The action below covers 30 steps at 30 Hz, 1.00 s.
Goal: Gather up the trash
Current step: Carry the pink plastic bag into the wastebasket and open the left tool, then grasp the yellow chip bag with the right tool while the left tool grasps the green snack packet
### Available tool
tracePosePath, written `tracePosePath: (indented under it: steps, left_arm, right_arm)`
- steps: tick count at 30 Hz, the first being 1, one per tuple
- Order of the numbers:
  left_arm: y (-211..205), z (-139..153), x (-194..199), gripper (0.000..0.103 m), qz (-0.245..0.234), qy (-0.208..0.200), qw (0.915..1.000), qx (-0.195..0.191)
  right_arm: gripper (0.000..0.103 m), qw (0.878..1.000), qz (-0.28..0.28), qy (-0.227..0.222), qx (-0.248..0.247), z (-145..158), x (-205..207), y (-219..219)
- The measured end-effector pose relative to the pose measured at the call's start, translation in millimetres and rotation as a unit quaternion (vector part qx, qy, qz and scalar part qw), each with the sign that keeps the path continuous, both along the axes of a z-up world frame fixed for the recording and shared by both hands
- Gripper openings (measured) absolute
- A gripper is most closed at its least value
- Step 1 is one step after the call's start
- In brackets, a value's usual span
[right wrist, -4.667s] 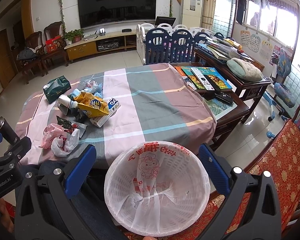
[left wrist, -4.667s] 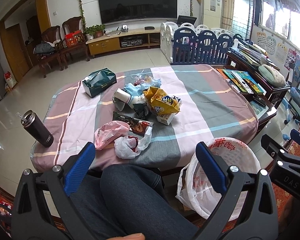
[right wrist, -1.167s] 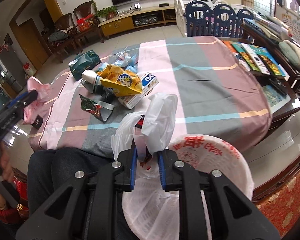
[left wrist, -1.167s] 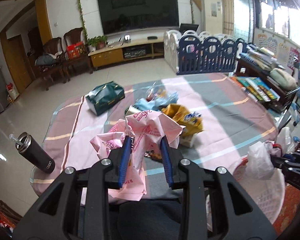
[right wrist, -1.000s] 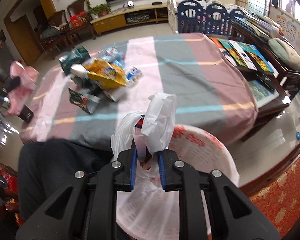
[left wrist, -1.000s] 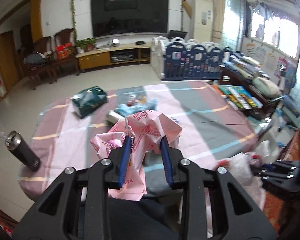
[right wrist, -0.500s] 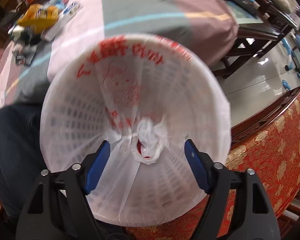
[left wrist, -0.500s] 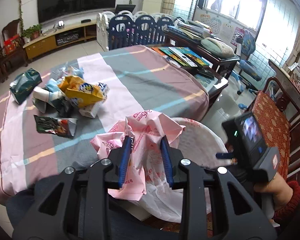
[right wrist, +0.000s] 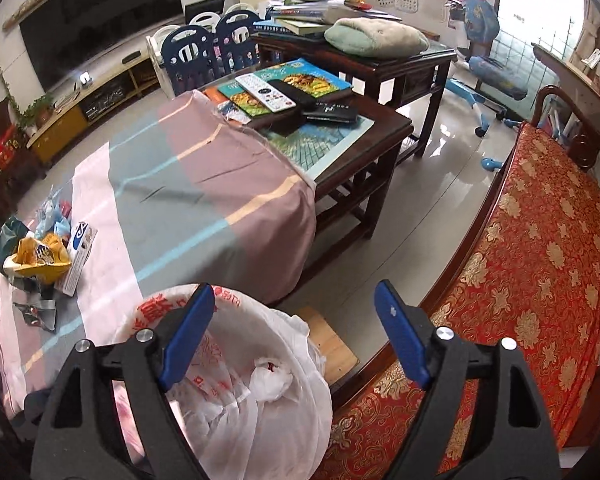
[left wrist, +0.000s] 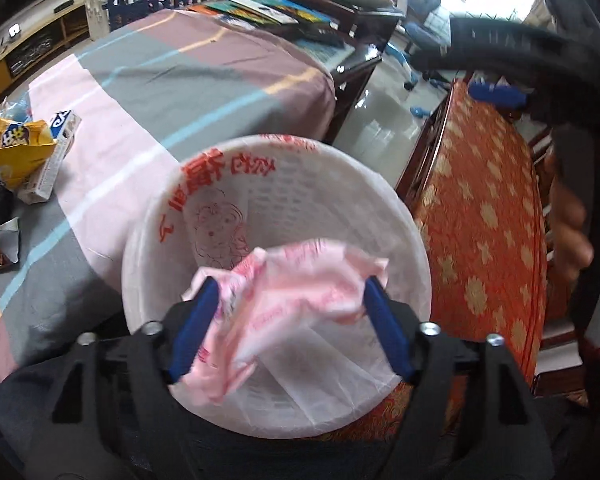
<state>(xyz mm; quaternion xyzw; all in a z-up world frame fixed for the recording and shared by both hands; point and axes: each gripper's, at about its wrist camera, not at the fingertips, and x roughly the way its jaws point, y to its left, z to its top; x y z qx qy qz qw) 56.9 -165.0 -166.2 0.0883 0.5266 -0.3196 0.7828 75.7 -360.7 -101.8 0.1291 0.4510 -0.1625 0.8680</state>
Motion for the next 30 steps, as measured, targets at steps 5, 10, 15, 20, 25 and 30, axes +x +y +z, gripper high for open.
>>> tracePosePath:
  steps: [5,10,15,20,25,30]
  left_arm:
    - [17,3,7,0.092,0.049,-0.007,0.9988,0.004]
    - [63,14,22,0.094,0.148,-0.037,0.9883,0.012]
    - [118,26,37,0.094,0.273,-0.093,0.9564,0.043]
    - [180,29,50,0.094,0.379,-0.118,0.9162,0.053]
    - [252,15,65,0.094,0.471,-0.106,0.8744,0.049]
    - [313,4,68,0.094,0.54,-0.093,0.8354,0.049]
  right_arm:
    - [0.082,1.0,0.005,-0.001,0.01,-5,1,9]
    - [0.082,0.998,0.008,-0.055,0.018,5,-7,17]
    - [0.095,0.994,0.047,-0.092,-0.028,18,-4,42]
    - [0.095,0.989,0.1,-0.11,-0.012,10,10,78]
    - [0.095,0.98,0.18,-0.072,0.047,-9,57,129]
    - [0.095,0.965,0.257,-0.045,0.012,-28,116,209]
